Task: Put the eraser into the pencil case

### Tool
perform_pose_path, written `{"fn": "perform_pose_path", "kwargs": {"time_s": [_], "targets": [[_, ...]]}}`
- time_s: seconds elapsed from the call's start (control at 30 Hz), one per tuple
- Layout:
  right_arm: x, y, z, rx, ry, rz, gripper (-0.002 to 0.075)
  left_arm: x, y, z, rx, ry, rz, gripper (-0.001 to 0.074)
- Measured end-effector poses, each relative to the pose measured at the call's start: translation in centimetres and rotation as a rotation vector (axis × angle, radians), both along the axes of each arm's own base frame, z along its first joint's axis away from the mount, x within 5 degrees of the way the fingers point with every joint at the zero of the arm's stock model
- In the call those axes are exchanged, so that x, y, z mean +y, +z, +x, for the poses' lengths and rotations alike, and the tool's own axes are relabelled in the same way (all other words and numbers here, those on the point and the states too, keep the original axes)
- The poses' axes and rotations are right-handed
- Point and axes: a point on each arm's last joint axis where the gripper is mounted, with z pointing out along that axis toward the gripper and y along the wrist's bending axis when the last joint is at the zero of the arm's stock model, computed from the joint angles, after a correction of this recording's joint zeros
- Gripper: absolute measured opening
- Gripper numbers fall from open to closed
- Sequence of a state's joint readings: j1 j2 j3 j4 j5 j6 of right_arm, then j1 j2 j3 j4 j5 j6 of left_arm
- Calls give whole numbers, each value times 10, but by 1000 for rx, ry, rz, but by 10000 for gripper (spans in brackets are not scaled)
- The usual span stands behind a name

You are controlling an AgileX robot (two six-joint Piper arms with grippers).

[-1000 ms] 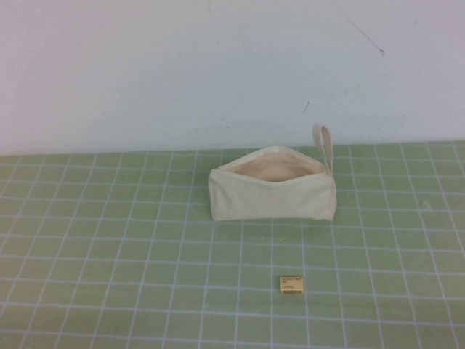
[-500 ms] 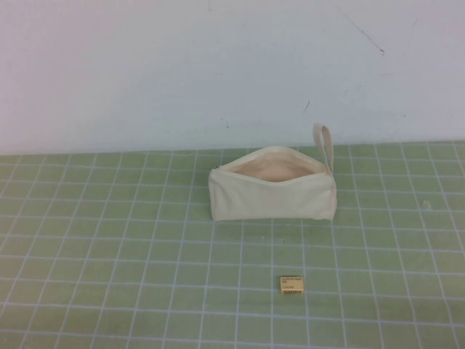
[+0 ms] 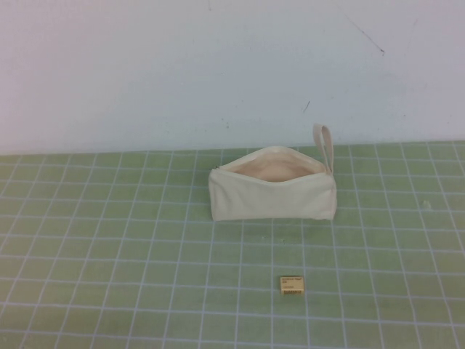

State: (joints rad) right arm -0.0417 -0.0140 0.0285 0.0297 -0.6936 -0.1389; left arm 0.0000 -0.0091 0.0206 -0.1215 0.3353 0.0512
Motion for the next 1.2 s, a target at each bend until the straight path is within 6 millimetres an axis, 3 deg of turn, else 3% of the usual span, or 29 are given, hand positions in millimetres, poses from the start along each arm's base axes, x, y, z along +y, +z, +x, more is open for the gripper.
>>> {"fn": "perform_pose_path", "kwargs": {"time_s": [0.17, 0.33, 0.47, 0.53, 0.67, 0.83, 0.97, 1.2], "targets": [[0, 30, -6, 17, -9, -11, -1, 0, 0, 0, 0, 0, 0, -1], [3, 87, -21, 253, 3, -34, -1, 0, 0, 0, 0, 0, 0, -1], [4, 120, -8, 517, 2, -79, -1, 0, 0, 0, 0, -1, 2, -1], [4, 126, 8, 710, 8, -106, -1, 0, 0, 0, 0, -1, 2, -1], [6, 119, 48, 1048, 63, -138, -1, 0, 0, 0, 0, -1, 2, -1], [25, 85, 110, 1354, 290, -235, -1, 0, 0, 0, 0, -1, 0, -1], [60, 54, 148, 1472, 470, -422, -1, 0, 0, 0, 0, -1, 0, -1], [135, -11, 180, 1658, 665, -770, -1, 0, 0, 0, 0, -1, 0, -1]]}}
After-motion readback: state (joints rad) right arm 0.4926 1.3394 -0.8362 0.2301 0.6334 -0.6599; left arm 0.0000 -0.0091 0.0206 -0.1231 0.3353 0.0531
